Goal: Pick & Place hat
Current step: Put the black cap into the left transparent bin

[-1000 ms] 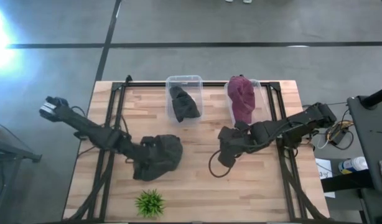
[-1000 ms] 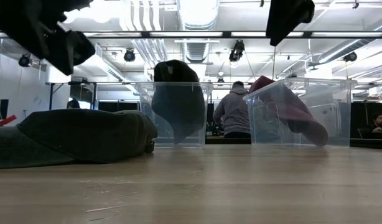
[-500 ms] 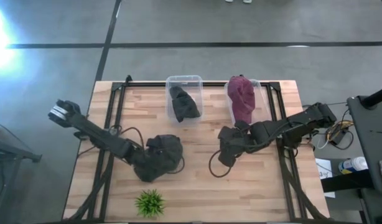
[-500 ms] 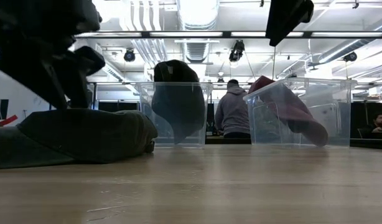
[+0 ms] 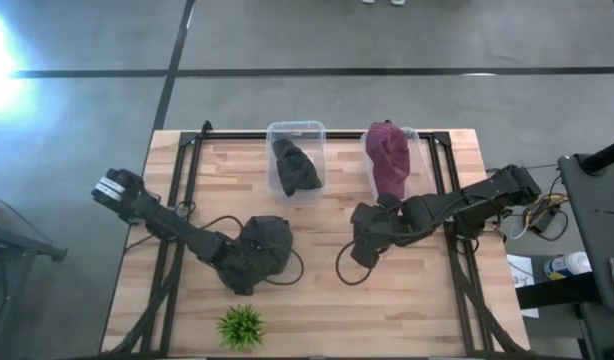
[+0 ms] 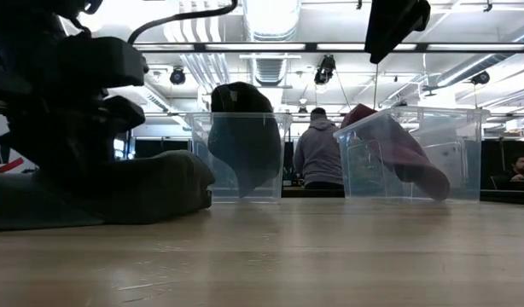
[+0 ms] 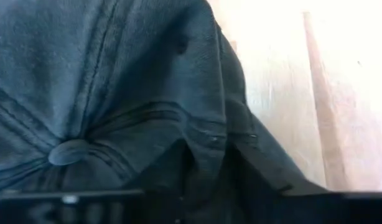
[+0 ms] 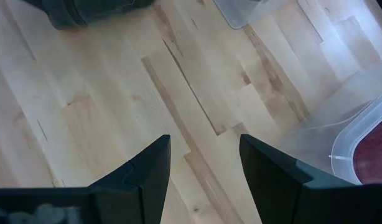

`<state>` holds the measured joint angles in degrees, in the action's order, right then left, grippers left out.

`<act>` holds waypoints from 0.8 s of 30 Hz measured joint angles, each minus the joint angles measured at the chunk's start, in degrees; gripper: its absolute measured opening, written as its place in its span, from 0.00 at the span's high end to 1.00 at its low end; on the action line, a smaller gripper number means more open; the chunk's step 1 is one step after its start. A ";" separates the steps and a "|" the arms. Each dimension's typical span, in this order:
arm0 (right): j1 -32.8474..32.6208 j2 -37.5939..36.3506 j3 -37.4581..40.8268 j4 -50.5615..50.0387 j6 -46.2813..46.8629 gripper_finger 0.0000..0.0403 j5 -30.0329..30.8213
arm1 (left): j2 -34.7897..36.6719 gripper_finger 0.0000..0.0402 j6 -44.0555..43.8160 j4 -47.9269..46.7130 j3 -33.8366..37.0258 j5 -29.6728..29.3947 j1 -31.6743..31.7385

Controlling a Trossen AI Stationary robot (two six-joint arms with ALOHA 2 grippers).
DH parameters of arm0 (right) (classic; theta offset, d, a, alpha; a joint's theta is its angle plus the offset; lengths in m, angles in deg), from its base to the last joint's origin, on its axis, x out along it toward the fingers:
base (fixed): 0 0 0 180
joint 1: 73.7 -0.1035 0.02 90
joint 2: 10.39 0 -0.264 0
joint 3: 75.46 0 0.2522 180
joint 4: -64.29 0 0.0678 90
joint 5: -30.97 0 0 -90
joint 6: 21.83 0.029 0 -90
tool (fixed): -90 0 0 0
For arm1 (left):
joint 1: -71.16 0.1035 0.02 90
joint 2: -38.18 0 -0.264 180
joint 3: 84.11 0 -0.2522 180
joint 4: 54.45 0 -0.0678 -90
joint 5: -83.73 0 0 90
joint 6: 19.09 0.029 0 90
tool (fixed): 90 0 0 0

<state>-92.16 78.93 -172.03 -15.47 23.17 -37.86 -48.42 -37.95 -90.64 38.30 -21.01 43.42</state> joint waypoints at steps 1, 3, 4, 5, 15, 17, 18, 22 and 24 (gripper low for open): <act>0.00 0.00 0.00 0.00 0.00 0.54 0.00 | -0.10 0.77 -0.49 0.08 0.00 0.06 0.08; 0.00 0.00 0.00 0.00 0.00 0.54 0.24 | -0.07 0.88 -1.72 0.58 0.00 0.06 0.44; 0.00 0.00 0.00 0.00 0.00 0.54 0.52 | 0.16 0.94 -2.78 0.90 0.00 0.12 0.75; -0.02 0.00 0.00 0.00 0.04 0.54 0.97 | 0.51 0.97 -4.16 1.29 0.00 0.28 1.14; 0.02 0.00 0.00 0.13 0.48 0.54 1.93 | 14.83 0.99 -10.22 2.53 -5.49 -0.98 4.11; 0.01 0.00 0.00 0.17 0.52 0.54 2.54 | 18.27 1.00 -9.73 2.68 -7.98 -3.10 5.13; -0.02 0.00 0.00 0.21 0.64 0.54 2.85 | 19.84 1.00 -9.38 3.01 -9.29 -4.51 5.69; -0.02 0.00 0.00 0.26 1.16 0.54 3.48 | 24.66 1.00 -8.92 6.65 -13.73 -9.72 8.71; -0.02 0.00 0.00 0.26 1.37 0.54 4.45 | 26.28 1.00 -8.61 10.11 -15.73 -11.60 11.15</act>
<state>-92.18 78.93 -172.03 -15.22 24.53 -33.41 -22.14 -46.56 -80.53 22.57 -32.61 54.57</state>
